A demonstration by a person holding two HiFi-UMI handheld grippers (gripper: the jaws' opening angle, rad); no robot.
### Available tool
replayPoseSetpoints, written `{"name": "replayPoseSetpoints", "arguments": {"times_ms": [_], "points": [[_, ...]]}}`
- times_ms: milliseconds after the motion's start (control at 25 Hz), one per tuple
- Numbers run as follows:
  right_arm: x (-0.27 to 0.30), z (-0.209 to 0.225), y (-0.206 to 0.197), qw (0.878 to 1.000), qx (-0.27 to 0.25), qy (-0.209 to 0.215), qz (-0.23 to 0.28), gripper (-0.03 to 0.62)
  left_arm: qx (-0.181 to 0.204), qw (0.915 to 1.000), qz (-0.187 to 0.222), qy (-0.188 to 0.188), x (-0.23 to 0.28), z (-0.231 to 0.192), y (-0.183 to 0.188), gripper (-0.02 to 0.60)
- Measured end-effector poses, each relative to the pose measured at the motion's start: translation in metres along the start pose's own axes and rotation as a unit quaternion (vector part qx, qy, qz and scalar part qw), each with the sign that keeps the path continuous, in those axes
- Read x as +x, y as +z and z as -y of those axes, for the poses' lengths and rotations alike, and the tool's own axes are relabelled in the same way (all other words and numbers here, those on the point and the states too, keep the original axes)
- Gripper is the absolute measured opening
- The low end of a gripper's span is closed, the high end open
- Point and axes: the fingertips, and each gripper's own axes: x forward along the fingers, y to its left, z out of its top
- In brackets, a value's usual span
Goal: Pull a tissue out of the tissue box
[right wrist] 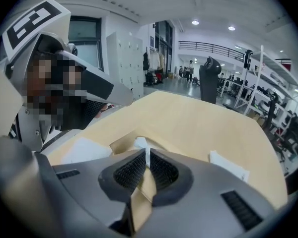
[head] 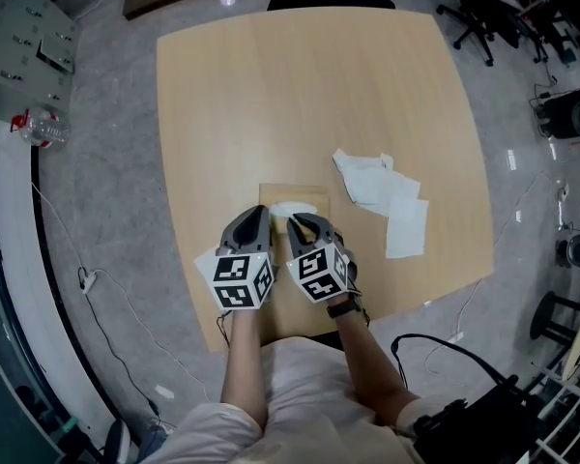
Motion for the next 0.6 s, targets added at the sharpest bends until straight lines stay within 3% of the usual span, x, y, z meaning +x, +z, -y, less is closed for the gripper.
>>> {"name": "replayPoseSetpoints", "arguments": {"times_ms": [600], "points": [[-0.031, 0.015, 0.034, 0.998, 0.023, -0.014, 0.051, 0.009, 0.000, 0.9995, 0.031, -0.010, -0.013, 0.019, 0.026, 0.000]]}}
